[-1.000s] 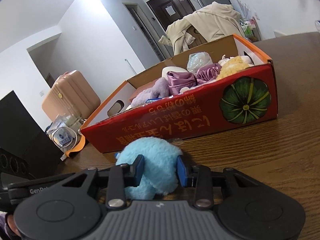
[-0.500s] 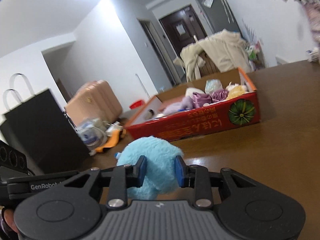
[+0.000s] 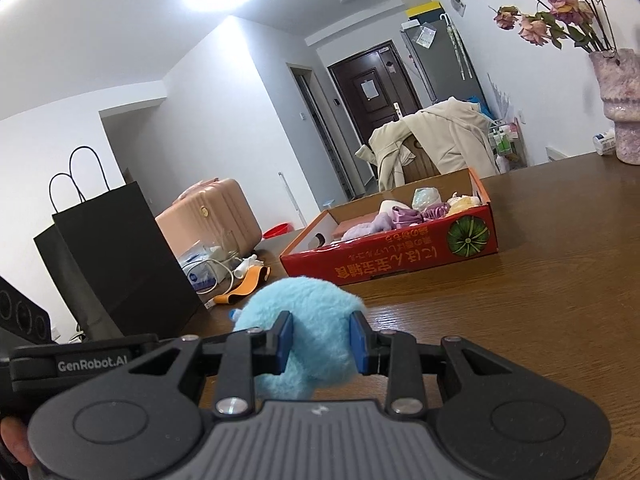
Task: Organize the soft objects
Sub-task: 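Carry the light-blue puff with both grippers over the box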
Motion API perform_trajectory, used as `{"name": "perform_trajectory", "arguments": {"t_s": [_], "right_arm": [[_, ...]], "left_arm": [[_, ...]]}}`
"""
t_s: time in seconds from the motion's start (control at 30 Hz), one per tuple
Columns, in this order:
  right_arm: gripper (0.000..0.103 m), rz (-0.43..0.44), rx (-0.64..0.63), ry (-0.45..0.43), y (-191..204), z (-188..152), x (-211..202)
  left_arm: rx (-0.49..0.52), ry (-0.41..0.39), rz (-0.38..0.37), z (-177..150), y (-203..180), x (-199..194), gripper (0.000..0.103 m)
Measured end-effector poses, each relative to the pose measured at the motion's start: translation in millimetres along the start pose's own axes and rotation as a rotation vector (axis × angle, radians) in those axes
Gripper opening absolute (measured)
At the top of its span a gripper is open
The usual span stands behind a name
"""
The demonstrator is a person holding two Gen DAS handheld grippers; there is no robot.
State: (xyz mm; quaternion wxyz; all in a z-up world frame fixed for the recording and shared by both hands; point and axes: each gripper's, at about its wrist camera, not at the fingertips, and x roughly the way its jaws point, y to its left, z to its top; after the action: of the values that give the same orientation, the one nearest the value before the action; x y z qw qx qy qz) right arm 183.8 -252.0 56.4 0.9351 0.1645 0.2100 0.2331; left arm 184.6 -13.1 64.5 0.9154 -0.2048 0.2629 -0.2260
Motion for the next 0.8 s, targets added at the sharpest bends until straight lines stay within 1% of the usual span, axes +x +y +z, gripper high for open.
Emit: {"name": "perform_trajectory", "arguments": {"t_s": [0.1, 0.17, 0.2, 0.33, 0.47, 0.57, 0.6, 0.63, 0.73, 0.8], "right_arm": [[0.03, -0.024, -0.008, -0.017, -6.5, 10.2, 2.7], [0.03, -0.042, -0.015, -0.038, -13.7, 22.9, 7.2], [0.03, -0.047, -0.015, -0.046, -18.9, 32.4, 12.1], [0.03, -0.068, -0.023, -0.06, -45.2, 82.0, 45.6], [0.03, -0.119, -0.056, -0.052, -69.8, 134.4, 94.0], [0.03, -0.159, -0.095, -0.034, -87.6, 162.5, 141.2], [0.029, -0.169, -0.101, -0.026, -93.6, 169.4, 156.1], [0.026, -0.179, -0.108, -0.006, -100.6, 176.9, 174.1], [0.025, -0.213, -0.134, 0.031, -116.6, 192.4, 218.5], [0.023, -0.238, -0.116, 0.071, -133.5, 198.1, 249.5]], "left_arm": [[0.0, 0.011, -0.026, 11.5, -0.8, 14.3, 0.03], [-0.006, 0.022, -0.057, 28.0, -2.1, 32.6, 0.03], [-0.001, 0.022, -0.063, 36.7, -4.0, 41.6, 0.03], [0.041, 0.023, -0.076, 88.9, -11.2, 92.0, 0.03], [0.054, 0.04, -0.078, 141.6, -8.9, 154.1, 0.03], [0.036, 0.053, -0.063, 172.7, 1.9, 201.6, 0.03], [0.03, 0.055, -0.058, 179.4, 6.3, 213.9, 0.03], [0.013, 0.064, -0.052, 187.8, 13.1, 231.3, 0.03], [-0.014, 0.092, -0.023, 204.5, 30.9, 276.1, 0.03], [-0.028, 0.132, -0.012, 212.6, 44.6, 308.4, 0.029]]}}
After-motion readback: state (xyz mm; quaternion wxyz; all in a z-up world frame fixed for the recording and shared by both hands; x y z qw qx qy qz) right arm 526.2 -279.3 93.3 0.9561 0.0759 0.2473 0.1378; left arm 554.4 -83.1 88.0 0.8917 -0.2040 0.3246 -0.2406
